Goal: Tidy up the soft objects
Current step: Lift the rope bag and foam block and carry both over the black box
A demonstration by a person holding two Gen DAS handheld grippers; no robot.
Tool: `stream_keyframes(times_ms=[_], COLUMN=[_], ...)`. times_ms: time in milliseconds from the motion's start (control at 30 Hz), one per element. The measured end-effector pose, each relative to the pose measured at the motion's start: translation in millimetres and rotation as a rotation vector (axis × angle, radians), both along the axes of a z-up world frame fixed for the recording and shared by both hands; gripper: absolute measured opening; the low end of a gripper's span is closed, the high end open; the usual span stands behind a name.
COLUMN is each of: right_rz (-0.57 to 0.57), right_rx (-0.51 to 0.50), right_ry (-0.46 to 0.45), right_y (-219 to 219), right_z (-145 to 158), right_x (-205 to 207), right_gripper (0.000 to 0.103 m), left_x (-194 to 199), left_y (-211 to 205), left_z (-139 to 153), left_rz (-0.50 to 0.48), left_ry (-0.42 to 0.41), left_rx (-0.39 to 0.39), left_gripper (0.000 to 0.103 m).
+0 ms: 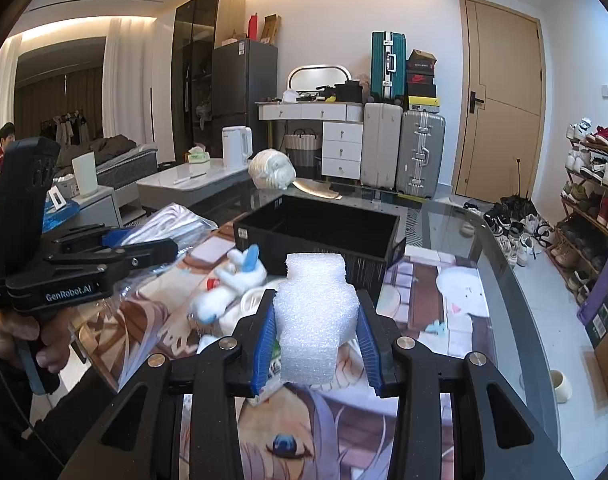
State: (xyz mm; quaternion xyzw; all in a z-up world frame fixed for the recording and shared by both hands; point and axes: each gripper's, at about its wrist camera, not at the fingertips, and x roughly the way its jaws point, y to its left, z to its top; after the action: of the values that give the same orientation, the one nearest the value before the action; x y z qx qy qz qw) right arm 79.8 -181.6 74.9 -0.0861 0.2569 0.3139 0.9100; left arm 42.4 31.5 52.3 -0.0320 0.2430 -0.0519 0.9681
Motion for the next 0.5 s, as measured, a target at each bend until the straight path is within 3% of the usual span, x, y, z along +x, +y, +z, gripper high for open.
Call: stream_keyframes(times_ms=[500], right_rz=[0.004], right_rx=[0.005], right_ry=[0.007], right_y=[15.0], right_z=[6.5], right_x=[36.9], right_gripper=[0.038], left_x=[43.3], left_y=[0.9], left_z=[9.2], left_rz=[-0.012], left_ry=[-0.012], left_rx=[0.008], left_gripper=[0.042])
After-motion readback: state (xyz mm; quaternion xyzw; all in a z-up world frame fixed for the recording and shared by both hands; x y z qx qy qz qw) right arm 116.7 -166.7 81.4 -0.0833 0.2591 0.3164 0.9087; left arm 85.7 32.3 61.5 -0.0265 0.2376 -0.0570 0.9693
